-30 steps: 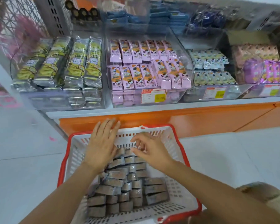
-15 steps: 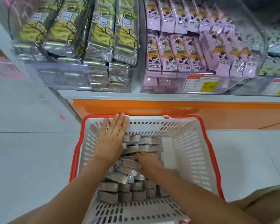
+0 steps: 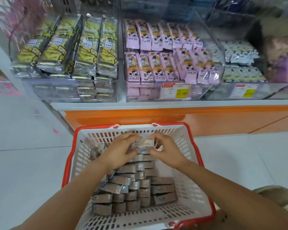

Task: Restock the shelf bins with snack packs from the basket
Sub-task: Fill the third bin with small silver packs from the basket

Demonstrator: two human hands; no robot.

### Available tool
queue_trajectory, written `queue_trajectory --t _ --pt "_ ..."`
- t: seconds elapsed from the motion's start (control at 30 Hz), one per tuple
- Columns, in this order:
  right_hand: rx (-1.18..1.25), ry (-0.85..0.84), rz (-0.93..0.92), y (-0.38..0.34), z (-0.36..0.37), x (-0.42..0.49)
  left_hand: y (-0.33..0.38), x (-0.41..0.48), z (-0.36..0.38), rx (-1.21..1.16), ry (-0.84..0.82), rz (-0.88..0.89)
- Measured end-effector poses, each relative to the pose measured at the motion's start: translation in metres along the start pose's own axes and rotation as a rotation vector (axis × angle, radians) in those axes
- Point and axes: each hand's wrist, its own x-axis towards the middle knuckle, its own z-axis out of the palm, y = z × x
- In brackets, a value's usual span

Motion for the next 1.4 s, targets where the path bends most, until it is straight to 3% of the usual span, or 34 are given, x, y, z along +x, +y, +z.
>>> queue_trajectory --t 0.1,0.3,0.5,0.6,0.67,0.73,0.9,1.03,1.4 --pt "0.125 0.161 -0.081 -0.025 -0.045 -0.016 0.035 0.016 -0.008 -0.217 0.055 0.049" --pt "0.221 0.269 -0.200 -0.046 -0.114 -0.056 0.123 0.048 -0.025 -0.783 0.125 0.005" --pt "0.138 0.388 -0.269 -0.046 -0.150 -0.087 0.172 0.058 -0.032 -0.861 0.074 0.109" --pt "0.113 0.471 -0.302 -0.051 -0.172 -0.090 0.191 0.066 -0.039 -0.658 0.203 0.178" --pt "0.105 0.560 -0.307 -0.054 -0.194 -0.087 0.191 0.077 -0.045 -0.261 0.465 0.266" --pt "0.083 0.669 -0.298 -0.055 -0.222 -0.076 0.184 0.088 -0.051 0.074 0.620 0.292" --pt "-0.060 0.811 -0.195 -0.051 -0.272 -0.018 0.164 0.095 -0.046 0.537 0.519 0.164" --pt "-0.183 0.766 -0.082 -0.056 -0.279 0.041 0.156 0.099 -0.042 0.666 0.508 0.146" --pt "-0.512 0.659 0.004 -0.067 -0.263 0.131 0.144 0.107 -0.043 0.719 0.497 0.178"
